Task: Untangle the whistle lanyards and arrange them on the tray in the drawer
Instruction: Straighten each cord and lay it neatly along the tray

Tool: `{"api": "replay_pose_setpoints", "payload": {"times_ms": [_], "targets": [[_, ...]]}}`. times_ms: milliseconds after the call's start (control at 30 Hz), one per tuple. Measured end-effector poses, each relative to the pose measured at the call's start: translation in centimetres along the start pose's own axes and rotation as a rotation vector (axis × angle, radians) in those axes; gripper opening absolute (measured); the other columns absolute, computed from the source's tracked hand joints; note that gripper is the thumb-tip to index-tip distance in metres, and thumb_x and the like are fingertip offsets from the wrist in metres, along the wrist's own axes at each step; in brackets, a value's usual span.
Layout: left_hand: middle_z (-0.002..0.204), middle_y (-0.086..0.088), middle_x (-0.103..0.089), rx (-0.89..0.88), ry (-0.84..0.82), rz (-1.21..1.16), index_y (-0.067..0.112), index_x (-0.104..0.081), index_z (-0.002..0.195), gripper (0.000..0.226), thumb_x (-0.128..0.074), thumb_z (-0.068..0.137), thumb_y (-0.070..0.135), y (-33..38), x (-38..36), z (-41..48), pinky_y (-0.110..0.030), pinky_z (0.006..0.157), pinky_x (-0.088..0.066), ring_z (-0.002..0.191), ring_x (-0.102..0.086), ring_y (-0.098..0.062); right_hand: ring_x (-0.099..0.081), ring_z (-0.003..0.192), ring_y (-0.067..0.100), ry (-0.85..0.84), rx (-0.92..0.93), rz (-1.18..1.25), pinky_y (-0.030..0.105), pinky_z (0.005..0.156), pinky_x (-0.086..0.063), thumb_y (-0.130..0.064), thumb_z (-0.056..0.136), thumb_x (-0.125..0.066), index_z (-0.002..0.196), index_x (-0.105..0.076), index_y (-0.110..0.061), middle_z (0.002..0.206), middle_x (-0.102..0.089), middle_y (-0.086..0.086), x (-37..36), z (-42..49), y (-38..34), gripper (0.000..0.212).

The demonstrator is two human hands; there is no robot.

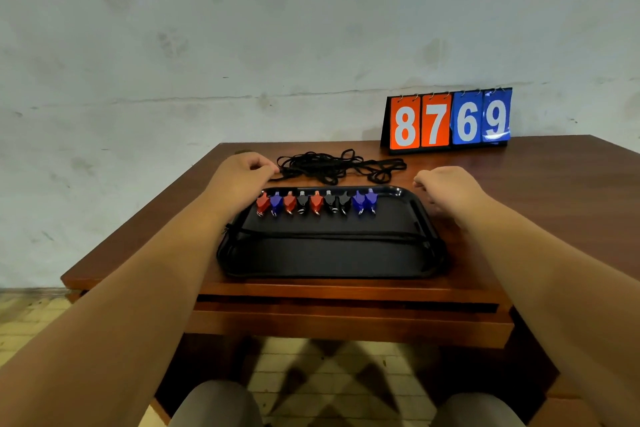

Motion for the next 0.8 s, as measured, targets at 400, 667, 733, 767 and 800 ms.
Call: {"api": "replay_pose_setpoints", "payload": {"times_ms": [400,667,733,767,800], "targets": [[0.105,0.022,-0.070,-0.090,-0.226,0.075,0.033,-0.079,0.106,0.015,-0.064,0.105,0.034,4.9,-8.3,7.7,-0.017,0.075,-0.042,0.099,-0.063,-0.001,-0.063,0.120,0.024,-0.037,0.125,-0.012,0.046,0.113,-0.050,-0.027,0.106,-0.063,0.126,-0.077,-0.016,0.125,-0.072,0.004,-1.0,6.6,-1.5,0.027],[0.109,0.015,-0.072,-0.215,-0.378,0.260,0.032,-0.076,0.110,0.018,-0.062,0.103,0.025,7.6,-15.7,11.8,-0.023,0.083,-0.056,0.097,-0.071,-0.010,-0.064,0.104,0.009,0.007,0.196,-0.040,0.035,0.093,-0.048,-0.033,0.105,-0.061,0.102,-0.079,-0.030,0.110,-0.073,-0.011,-1.8,12.5,-0.5,0.018],[0.109,0.011,-0.071,-0.258,-0.385,0.332,0.027,-0.077,0.114,0.019,-0.065,0.101,0.021,7.9,-17.2,12.9,-0.022,0.080,-0.056,0.098,-0.071,-0.014,-0.067,0.100,0.014,0.046,0.172,-0.054,0.039,0.092,-0.052,-0.039,0.104,-0.062,0.092,-0.079,-0.027,0.100,-0.075,-0.008,-1.5,13.6,0.2,0.024],[0.114,0.008,-0.070,-0.291,-0.387,0.376,0.025,-0.076,0.117,0.020,-0.068,0.100,0.019,8.2,-18.1,13.4,-0.023,0.083,-0.055,0.102,-0.070,-0.015,-0.068,0.097,0.017,0.069,0.158,-0.027,0.042,0.093,-0.054,-0.040,0.103,-0.062,0.088,-0.079,-0.024,0.096,-0.076,-0.004,-1.2,14.1,0.5,0.027],[0.119,0.005,-0.068,-0.325,-0.385,0.420,0.023,-0.076,0.119,0.022,-0.072,0.098,0.019,8.4,-18.8,14.0,-0.025,0.088,-0.053,0.107,-0.068,-0.017,-0.068,0.094,0.019,0.082,0.145,-0.005,0.044,0.094,-0.055,-0.039,0.102,-0.062,0.087,-0.079,-0.022,0.094,-0.076,-0.002,-1.0,14.4,0.8,0.028]]}}
Point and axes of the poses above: each hand's wrist, its own z-axis towards the middle knuckle, its own x-axis out of the back of the hand, y = z × x, the point moved 10 cm from there along z, towards the middle knuckle
